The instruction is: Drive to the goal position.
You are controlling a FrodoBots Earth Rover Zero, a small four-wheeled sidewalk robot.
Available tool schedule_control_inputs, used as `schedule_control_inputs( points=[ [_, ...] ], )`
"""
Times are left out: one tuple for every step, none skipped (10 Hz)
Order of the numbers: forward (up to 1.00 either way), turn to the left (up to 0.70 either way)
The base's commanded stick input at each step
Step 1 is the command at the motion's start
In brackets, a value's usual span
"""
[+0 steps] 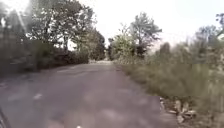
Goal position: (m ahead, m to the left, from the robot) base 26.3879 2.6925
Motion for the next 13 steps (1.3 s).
schedule_control_inputs(
  points=[
    [1.00, -0.01],
    [1.00, -0.01],
    [1.00, -0.01],
    [1.00, -0.01],
    [1.00, -0.01],
    [1.00, -0.01],
    [1.00, -0.02],
    [1.00, -0.02],
    [1.00, -0.03],
    [1.00, -0.04],
    [1.00, -0.04],
    [1.00, -0.05],
    [1.00, -0.06]
  ],
)
